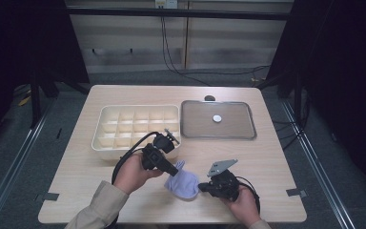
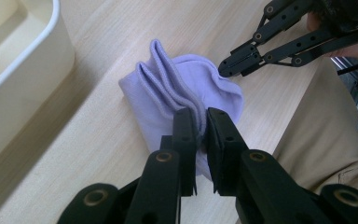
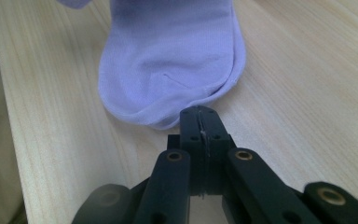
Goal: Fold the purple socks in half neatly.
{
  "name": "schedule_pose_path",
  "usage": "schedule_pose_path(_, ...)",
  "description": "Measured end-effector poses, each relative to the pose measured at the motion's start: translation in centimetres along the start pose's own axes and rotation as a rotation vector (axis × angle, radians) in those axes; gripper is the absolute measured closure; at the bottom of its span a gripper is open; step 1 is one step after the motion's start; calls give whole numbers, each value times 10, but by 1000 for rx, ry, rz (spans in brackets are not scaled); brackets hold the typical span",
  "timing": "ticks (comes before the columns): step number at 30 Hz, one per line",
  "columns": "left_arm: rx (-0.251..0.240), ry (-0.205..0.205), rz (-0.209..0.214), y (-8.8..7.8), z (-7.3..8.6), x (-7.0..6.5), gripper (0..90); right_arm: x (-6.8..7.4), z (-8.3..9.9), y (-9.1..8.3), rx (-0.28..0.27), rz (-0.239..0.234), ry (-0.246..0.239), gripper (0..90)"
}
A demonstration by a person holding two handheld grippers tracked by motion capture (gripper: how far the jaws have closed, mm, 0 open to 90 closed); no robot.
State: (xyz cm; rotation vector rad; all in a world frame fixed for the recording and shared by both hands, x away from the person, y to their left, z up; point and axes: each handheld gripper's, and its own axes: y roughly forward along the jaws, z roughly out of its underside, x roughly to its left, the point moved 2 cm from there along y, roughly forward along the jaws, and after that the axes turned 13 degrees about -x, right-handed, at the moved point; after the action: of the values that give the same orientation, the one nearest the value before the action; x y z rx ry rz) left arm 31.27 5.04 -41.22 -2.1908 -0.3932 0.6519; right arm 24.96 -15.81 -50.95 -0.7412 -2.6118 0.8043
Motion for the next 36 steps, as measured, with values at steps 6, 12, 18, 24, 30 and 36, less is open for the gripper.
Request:
schedule_pose_path(6, 0, -5, 4, 3, 1, 0, 824, 1, -1, 2, -5, -1, 7, 893)
schedule_pose_path(12, 9, -6, 15, 7, 1, -1, 825, 2, -2, 4, -9, -5, 4, 892)
schedule_pose_path(18, 20, 5, 18, 9, 1, -1, 824, 3, -3, 6, -20, -12, 12, 892)
schedule_pose_path(24, 26, 2, 19, 13, 1, -2, 825, 3, -2, 7, -19, -16, 5, 892)
schedule_pose_path(30, 28, -1, 24, 17, 2, -2, 825, 5, -4, 8, -14, -19, 7, 892)
schedule_pose_path(36, 29, 0, 23, 19, 3, -2, 824, 6, -4, 9, -19, -15, 5, 893)
